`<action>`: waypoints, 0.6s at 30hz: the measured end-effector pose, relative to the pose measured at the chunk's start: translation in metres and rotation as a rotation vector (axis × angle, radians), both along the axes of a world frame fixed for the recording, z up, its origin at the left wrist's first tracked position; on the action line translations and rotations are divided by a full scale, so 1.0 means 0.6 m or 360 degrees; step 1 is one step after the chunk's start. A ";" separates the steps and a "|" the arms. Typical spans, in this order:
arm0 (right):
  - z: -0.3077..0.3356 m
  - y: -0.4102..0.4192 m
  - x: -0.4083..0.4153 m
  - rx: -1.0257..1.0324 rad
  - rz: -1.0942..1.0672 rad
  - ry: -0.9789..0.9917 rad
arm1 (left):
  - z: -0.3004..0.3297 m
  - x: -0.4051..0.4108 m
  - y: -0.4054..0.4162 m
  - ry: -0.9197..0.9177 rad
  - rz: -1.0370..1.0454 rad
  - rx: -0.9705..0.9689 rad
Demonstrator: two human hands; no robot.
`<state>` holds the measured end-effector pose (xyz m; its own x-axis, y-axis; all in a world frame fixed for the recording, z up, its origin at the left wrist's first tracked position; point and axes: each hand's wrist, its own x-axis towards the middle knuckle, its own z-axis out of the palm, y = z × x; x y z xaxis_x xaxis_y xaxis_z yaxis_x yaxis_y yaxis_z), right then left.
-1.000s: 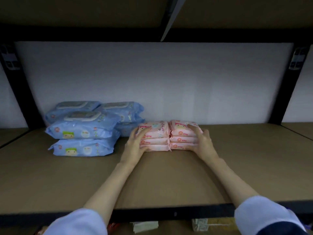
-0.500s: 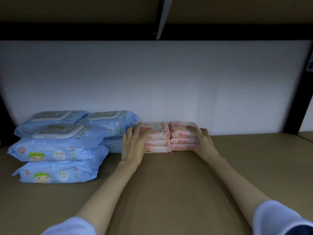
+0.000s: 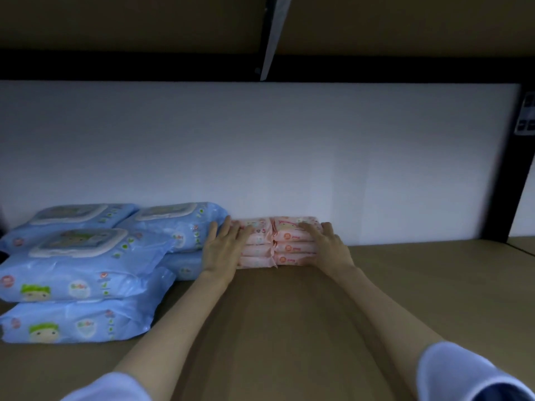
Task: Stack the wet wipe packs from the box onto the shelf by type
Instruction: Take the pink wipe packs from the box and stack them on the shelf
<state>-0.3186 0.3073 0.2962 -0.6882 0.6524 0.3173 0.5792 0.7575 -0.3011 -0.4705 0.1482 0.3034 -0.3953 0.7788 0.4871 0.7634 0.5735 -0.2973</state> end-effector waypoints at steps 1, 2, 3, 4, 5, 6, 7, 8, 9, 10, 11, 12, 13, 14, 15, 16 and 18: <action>0.006 -0.001 -0.002 0.0132 -0.0085 -0.0155 | 0.007 0.004 0.002 -0.0034 0.0040 -0.0067; 0.012 -0.003 -0.004 0.0276 -0.0159 -0.0295 | 0.012 0.007 0.006 0.0001 0.0051 -0.0091; 0.020 -0.005 -0.005 0.0422 -0.0213 -0.0407 | 0.017 0.010 0.011 0.0055 0.0020 -0.0076; 0.026 -0.007 -0.007 0.0559 -0.0245 -0.0501 | 0.023 0.013 0.014 0.0055 -0.0014 -0.0076; 0.031 -0.008 -0.010 0.0674 -0.0251 -0.0583 | 0.029 0.016 0.017 0.0005 -0.0040 -0.0088; 0.034 -0.011 -0.015 0.0735 -0.0236 -0.0657 | 0.031 0.018 0.021 -0.0056 -0.0065 -0.0114; 0.034 -0.013 -0.020 0.0740 -0.0197 -0.0710 | 0.029 0.017 0.024 -0.0128 -0.0092 -0.0130; 0.034 -0.014 -0.026 0.0694 -0.0143 -0.0722 | 0.026 0.016 0.027 -0.0209 -0.0121 -0.0137; 0.033 -0.012 -0.031 0.0618 -0.0075 -0.0697 | 0.020 0.013 0.029 -0.0298 -0.0156 -0.0140; 0.033 -0.010 -0.035 0.0558 -0.0001 -0.0647 | 0.015 0.010 0.030 -0.0372 -0.0185 -0.0136; 0.032 -0.006 -0.035 0.0536 0.0067 -0.0598 | 0.010 0.005 0.031 -0.0420 -0.0212 -0.0117; 0.031 0.000 -0.035 0.0541 0.0133 -0.0558 | 0.007 0.000 0.032 -0.0441 -0.0238 -0.0080; 0.030 0.006 -0.032 0.0551 0.0192 -0.0510 | 0.004 -0.002 0.033 -0.0443 -0.0260 -0.0027; 0.028 0.012 -0.030 0.0554 0.0240 -0.0455 | 0.002 -0.003 0.035 -0.0429 -0.0275 0.0024; 0.026 0.017 -0.029 0.0559 0.0268 -0.0405 | 0.000 -0.001 0.036 -0.0396 -0.0272 0.0059; 0.024 0.020 -0.029 0.0565 0.0280 -0.0361 | -0.002 0.000 0.038 -0.0364 -0.0260 0.0079; 0.018 0.023 -0.029 0.0553 0.0310 -0.0297 | -0.005 0.000 0.041 -0.0332 -0.0248 0.0084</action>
<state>-0.3363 0.3213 0.3069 -0.8542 0.3814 0.3535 0.4359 0.8958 0.0870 -0.4707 0.1727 0.3001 -0.3688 0.8138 0.4492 0.8853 0.4548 -0.0972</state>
